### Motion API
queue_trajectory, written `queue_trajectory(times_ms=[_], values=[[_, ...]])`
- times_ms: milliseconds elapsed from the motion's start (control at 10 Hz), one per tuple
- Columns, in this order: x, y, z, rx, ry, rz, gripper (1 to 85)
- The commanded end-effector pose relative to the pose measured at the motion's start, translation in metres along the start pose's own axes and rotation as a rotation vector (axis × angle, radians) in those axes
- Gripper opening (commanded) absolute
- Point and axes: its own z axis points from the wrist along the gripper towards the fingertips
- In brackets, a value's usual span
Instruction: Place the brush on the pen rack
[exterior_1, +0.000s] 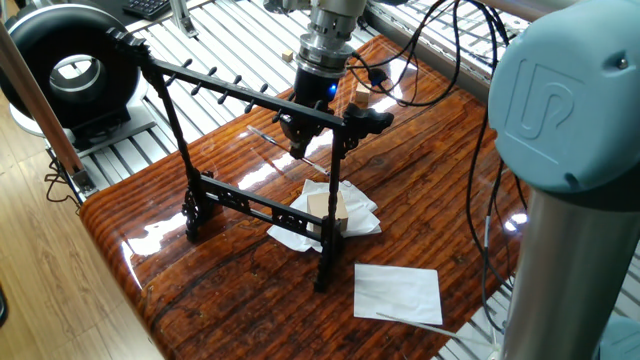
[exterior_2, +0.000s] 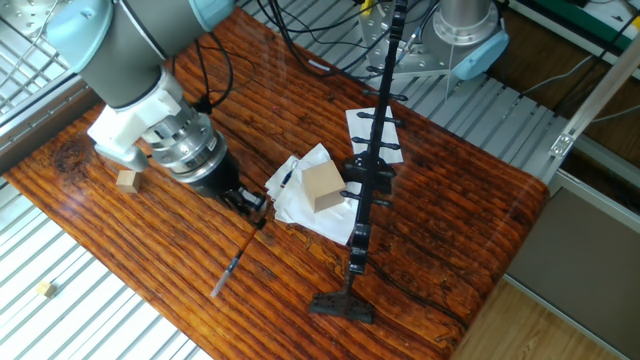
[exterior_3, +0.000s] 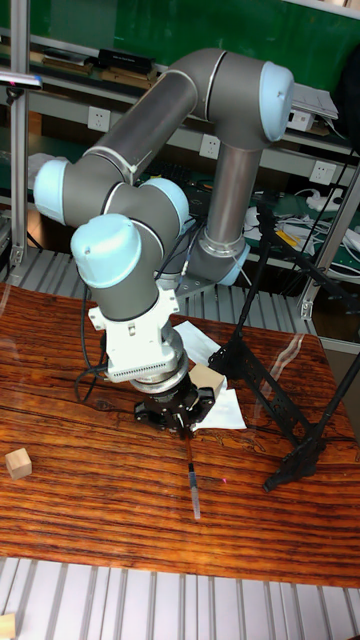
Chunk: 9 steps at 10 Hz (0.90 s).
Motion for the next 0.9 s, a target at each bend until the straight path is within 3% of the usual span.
queue_trajectory(times_ms=[0,500,800], values=[[0.006,0.010,0.000,-0.056,0.021,-0.008,1.3],[0.015,0.012,-0.002,-0.071,0.054,-0.001,1.3],[0.023,-0.001,-0.018,-0.080,0.069,-0.006,1.3]])
